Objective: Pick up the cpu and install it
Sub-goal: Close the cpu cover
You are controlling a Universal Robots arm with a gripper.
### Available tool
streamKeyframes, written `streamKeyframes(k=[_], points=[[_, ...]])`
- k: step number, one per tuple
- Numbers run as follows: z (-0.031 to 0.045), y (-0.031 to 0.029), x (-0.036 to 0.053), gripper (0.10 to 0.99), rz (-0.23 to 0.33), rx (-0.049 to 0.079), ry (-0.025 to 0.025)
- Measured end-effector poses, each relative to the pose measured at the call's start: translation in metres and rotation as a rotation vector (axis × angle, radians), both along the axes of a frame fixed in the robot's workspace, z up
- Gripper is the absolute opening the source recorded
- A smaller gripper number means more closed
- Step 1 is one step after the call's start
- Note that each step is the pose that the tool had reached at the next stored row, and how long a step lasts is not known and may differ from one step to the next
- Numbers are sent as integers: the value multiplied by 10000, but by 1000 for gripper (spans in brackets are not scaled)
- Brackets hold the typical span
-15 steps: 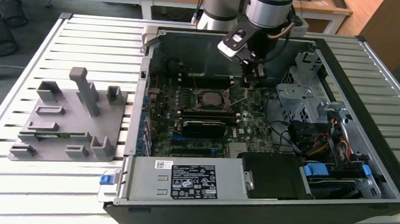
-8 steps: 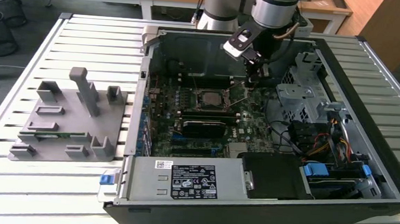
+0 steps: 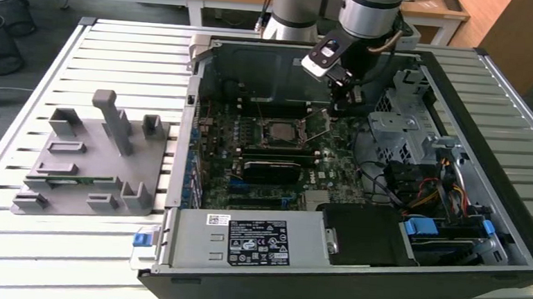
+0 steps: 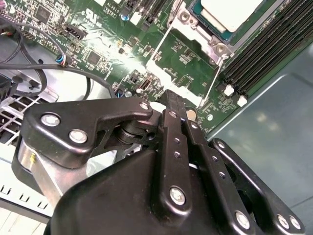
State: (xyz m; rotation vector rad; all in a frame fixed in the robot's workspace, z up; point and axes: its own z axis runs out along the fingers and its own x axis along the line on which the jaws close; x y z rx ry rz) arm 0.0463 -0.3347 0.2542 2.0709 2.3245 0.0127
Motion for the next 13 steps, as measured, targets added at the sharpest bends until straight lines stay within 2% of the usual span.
streamKeyframes(k=[13], points=[[-35,41,79,106,-142,-10,-1]])
